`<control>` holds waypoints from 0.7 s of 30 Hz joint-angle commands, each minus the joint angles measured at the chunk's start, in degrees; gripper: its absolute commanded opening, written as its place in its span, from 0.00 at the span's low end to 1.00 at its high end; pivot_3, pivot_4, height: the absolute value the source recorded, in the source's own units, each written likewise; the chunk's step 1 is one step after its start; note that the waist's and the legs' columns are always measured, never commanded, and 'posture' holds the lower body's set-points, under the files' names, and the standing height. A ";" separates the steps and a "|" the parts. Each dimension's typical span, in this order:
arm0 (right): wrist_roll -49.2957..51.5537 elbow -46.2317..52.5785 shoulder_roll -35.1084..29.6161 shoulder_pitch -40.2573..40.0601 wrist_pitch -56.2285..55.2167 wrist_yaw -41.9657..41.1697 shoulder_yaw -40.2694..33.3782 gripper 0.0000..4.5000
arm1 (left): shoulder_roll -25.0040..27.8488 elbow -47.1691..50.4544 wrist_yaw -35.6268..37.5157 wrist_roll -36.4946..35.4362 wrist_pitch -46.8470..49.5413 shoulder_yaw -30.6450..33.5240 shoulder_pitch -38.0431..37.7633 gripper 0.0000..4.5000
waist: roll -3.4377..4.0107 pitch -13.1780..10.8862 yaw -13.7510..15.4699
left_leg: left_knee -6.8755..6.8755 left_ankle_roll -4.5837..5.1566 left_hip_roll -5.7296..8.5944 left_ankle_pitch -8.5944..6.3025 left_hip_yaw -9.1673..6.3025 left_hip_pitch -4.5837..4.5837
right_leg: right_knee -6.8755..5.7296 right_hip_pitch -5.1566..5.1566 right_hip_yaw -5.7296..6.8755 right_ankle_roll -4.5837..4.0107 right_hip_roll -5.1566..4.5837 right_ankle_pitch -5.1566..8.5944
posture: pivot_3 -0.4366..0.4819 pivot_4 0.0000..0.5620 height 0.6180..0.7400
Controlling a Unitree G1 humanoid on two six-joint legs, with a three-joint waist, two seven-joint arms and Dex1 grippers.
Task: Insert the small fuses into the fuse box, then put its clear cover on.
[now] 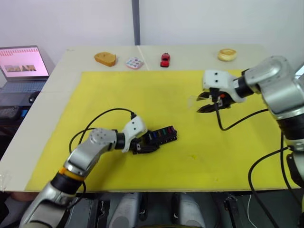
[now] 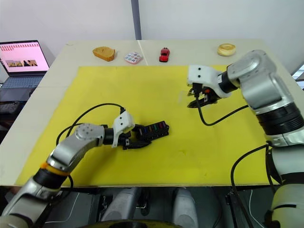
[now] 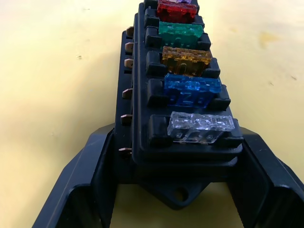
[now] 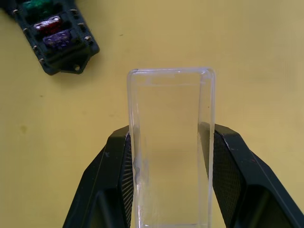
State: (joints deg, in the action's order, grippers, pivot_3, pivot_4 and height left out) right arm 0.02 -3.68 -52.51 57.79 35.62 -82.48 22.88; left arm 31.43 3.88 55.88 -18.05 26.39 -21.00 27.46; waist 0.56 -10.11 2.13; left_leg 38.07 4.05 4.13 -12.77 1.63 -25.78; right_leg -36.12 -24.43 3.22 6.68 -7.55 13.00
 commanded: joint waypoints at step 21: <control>6.03 23.93 4.03 3.42 26.30 5.33 8.58 0.37 | -13.84 -29.92 17.65 10.41 -21.59 -1.84 16.10 0.57 | -0.01 -0.01 -0.04 | 0.17 0.03 0.07 0.01 -0.01 -0.72 | -0.04 -0.49 0.00 0.27 -0.06 -0.18 | 0.48 0.27 1.00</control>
State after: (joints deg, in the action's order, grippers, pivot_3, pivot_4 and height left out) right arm 6.35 19.27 -47.91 61.06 63.60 -77.78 31.10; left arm 17.39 -26.89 73.62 -8.68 5.53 -22.85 43.97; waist 0.55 -10.12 2.09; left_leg 38.24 4.09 4.20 -12.76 1.62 -26.49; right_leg -36.15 -24.93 3.22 6.95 -7.62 12.82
